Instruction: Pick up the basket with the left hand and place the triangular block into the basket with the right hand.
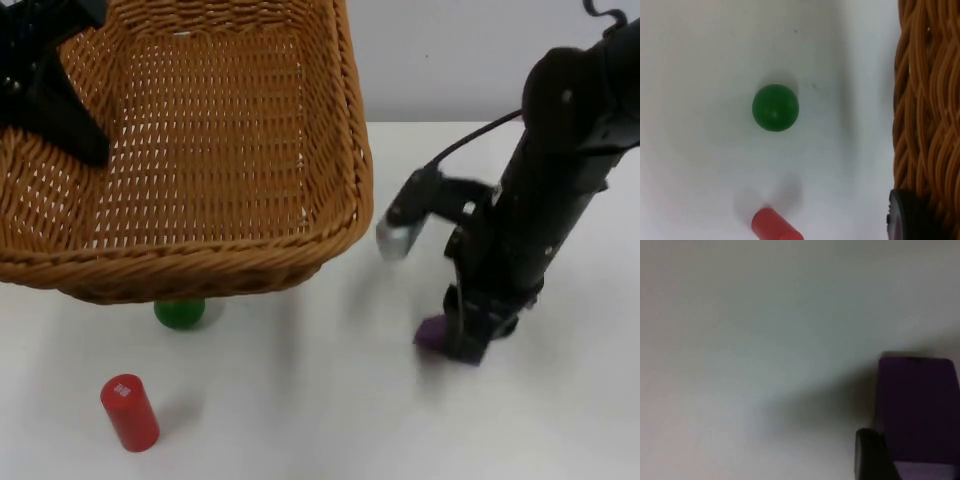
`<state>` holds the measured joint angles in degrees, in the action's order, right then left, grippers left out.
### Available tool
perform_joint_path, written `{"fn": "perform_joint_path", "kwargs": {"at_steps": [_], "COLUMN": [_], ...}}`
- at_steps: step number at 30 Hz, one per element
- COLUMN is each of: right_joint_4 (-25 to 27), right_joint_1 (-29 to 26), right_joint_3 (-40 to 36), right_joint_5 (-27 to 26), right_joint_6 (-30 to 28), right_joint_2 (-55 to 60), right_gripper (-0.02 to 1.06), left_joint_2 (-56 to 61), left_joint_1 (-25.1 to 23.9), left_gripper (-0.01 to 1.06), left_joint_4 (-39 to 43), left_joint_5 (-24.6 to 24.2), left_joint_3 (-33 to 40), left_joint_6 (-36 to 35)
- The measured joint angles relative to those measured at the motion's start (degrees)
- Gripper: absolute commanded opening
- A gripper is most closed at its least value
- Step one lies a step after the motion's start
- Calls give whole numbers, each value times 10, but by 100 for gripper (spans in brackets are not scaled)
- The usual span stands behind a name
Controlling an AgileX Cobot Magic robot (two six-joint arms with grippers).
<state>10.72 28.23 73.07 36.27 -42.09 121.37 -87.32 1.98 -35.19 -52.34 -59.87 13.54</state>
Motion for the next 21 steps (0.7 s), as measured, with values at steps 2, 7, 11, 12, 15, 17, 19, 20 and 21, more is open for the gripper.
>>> {"fn": "perform_joint_path", "kwargs": {"at_steps": [2, 7, 11, 12, 15, 17, 19, 20, 21], "right_joint_4": [-2, -74, -155, -155, -219, -256, -263, -273, -281], "right_joint_1": [-4, -27, -29, -29, -30, -37, -38, -43, -47], "right_joint_3": [0, 0, 0, 0, 0, 0, 0, 0, 0], "right_joint_5": [-8, -26, -27, -27, -27, -26, -26, -24, -23], "right_joint_6": [32, 192, 289, 289, 364, 409, 417, 429, 438], "right_joint_2": [-6, -53, -99, -99, -154, -191, -201, -223, -241], "right_gripper": [0, 0, 0, 0, 0, 0, 0, 0, 0], "left_joint_2": [0, 0, 0, 0, 0, 0, 0, 0, 0], "left_joint_1": [0, 11, 44, 44, 70, 80, 85, 91, 94], "left_gripper": [0, 0, 0, 0, 0, 0, 0, 0, 0], "left_joint_4": [0, 0, 2, 2, 4, 4, 4, 4, 4], "left_joint_5": [-4, -8, -8, -8, -3, -3, 0, 4, 8], "left_joint_3": [0, 0, 0, 0, 0, 0, 0, 0, 0], "left_joint_6": [0, 0, 0, 0, -2, -7, -9, -15, -20]}}
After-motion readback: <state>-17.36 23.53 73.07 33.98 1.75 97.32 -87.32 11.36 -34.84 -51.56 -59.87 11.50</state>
